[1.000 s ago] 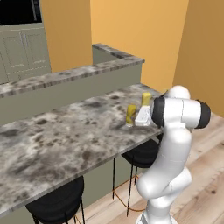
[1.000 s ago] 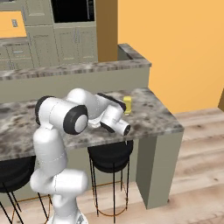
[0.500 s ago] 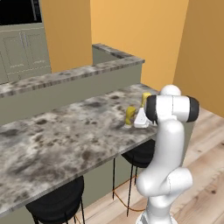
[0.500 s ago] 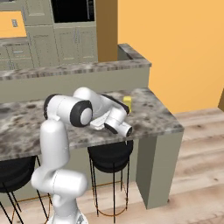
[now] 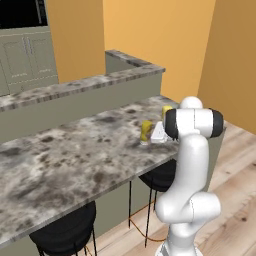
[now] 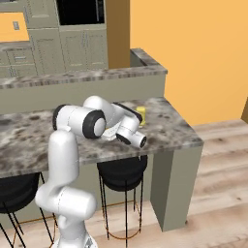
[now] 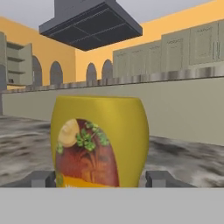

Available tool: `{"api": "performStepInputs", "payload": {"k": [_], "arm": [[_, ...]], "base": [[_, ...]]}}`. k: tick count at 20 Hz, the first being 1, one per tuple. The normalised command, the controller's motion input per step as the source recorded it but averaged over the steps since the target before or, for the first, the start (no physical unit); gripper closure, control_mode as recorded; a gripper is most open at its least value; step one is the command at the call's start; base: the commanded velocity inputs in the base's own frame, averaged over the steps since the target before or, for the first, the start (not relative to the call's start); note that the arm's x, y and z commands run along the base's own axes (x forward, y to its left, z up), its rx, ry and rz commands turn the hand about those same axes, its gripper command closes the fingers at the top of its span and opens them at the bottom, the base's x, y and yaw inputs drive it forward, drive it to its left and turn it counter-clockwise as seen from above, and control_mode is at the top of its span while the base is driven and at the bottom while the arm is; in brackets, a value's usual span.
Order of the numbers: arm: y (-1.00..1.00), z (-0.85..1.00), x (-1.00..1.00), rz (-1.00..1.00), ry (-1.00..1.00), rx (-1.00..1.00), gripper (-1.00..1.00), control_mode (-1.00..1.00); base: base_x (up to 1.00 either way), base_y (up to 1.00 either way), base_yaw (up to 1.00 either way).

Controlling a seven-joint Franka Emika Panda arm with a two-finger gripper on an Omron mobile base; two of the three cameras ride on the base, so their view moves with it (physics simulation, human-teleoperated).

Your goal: The dining table condiment station is running low on mustard. Refill the condiment station by opening the cabinet and taking the mustard from the cabinet and placing it on the dining table.

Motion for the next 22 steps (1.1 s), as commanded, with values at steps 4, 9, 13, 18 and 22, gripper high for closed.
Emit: {"api": "performStepInputs", "payload": {"k": [4, 9, 13, 18, 22], "arm": [[0.08, -0.31, 0.04, 0.00, -0.08, -0.06, 1.00, -1.00], [0.03, -0.21, -0.11, 0.00, -0.12, -0.01, -1.00, -1.00], [0.01, -0.03, -0.01, 0.00, -0.07, 0.00, -1.00, -1.00], [0.00, 0.00, 0.00, 0.00, -0.01, 0.00, -1.00, -1.00], [0.00, 0.01, 0.00, 0.00, 0.00, 0.00, -1.00, -1.00]], "base": [[0.00, 0.00, 0.00], [0.00, 0.00, 0.00], [0.00, 0.00, 0.00], [0.00, 0.00, 0.00], [0.00, 0.00, 0.00]]}}
